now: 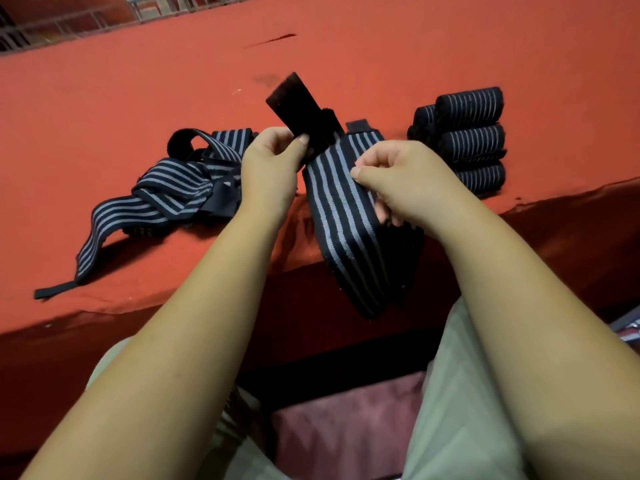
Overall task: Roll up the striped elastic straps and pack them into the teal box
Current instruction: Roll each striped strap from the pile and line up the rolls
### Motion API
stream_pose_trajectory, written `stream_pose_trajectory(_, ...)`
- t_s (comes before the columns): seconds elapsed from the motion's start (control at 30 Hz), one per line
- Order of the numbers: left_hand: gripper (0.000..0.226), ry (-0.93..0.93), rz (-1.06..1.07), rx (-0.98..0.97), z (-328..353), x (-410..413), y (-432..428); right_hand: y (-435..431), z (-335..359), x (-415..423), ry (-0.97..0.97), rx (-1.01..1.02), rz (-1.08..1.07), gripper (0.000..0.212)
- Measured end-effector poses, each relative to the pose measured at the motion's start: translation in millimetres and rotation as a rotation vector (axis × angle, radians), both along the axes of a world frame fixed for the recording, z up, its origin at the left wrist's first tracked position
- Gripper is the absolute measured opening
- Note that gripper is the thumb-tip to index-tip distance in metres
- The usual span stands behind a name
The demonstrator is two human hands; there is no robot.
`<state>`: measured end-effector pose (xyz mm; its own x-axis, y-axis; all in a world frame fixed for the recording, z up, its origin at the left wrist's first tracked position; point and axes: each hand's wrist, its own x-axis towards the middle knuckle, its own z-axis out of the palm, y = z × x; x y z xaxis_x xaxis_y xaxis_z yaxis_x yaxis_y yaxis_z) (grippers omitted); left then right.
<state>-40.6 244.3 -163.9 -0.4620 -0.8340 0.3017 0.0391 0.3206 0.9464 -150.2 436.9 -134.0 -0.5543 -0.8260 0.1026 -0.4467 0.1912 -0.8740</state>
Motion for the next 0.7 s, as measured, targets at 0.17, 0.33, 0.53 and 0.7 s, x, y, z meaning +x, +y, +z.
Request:
stream_pose_trajectory(0.17,0.012,0.009,0.002,-0.033,7,-37,-13,-5,1,-31,0.053,0.018,-0.106,0.016)
stream_pose_trajectory(0.33,0.000,0.000,-0.022,-0.088,11,-78,-33,-15,-2,-55,0.132,0.049,-0.218,0.017)
stream_pose_trajectory(0.53,0.009,-0.093,0.008,-0.096,-4,-123,-58,-33,-15,-69,0.312,0.171,-0.310,0.016)
stream_pose_trajectory(0.7,0.007,-0.216,0.046,-0.002,-24,-153,-80,-42,-25,-69,0.347,0.210,-0.343,0.013)
